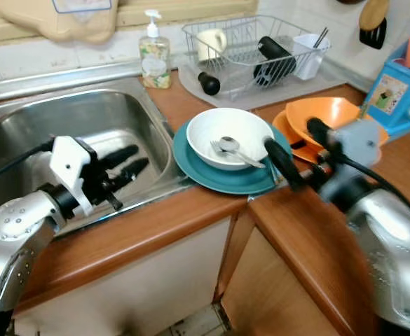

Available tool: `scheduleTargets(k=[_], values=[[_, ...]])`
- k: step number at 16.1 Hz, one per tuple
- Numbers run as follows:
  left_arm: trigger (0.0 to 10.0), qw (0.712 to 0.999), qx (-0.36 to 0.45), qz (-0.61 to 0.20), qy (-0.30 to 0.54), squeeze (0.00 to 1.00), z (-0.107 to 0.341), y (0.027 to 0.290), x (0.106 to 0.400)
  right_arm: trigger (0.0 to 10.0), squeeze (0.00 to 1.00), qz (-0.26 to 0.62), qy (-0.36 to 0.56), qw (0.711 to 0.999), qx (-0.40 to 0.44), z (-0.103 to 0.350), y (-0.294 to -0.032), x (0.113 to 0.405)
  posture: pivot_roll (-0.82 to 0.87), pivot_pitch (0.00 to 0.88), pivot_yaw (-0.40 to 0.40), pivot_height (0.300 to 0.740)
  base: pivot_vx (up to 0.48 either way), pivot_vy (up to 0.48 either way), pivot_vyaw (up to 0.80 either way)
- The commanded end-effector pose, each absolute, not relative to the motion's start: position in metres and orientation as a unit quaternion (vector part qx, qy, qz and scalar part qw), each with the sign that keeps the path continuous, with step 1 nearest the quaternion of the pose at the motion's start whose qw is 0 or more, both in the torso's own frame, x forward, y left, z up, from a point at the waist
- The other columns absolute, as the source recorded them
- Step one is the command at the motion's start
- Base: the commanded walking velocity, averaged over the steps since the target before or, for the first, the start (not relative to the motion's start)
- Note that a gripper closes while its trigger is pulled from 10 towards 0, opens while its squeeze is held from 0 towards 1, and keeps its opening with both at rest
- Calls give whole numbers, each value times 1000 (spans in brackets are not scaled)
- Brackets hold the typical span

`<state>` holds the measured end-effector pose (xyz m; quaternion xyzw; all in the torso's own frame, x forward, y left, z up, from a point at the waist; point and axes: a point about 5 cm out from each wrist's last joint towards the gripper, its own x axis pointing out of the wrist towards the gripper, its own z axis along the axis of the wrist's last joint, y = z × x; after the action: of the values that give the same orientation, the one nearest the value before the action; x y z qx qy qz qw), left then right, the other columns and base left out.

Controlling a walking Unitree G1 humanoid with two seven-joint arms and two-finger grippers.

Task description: Kitchen organization

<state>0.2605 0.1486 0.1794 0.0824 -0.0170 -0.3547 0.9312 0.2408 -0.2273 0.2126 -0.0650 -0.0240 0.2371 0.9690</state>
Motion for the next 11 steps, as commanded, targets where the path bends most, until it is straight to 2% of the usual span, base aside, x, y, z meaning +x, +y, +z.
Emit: scheduleTargets(k=[1, 6, 11], values=[[10000, 927, 81, -367, -12, 0, 180, 148, 258, 10000, 0, 269, -23, 960, -71, 217, -228, 234, -225, 0, 15, 740, 0, 0, 0], [10000, 917, 84, -389, 6, 0, 176, 150, 254, 10000, 0, 311, 23, 944, -113, 210, -228, 222, -228, 0, 10, 740, 0, 0, 0], [10000, 914, 84, -396, 12, 0, 172, 144, 250, 10000, 0, 282, 50, 949, -131, 192, -218, 244, -205, 0, -15, 740, 0, 0, 0]])
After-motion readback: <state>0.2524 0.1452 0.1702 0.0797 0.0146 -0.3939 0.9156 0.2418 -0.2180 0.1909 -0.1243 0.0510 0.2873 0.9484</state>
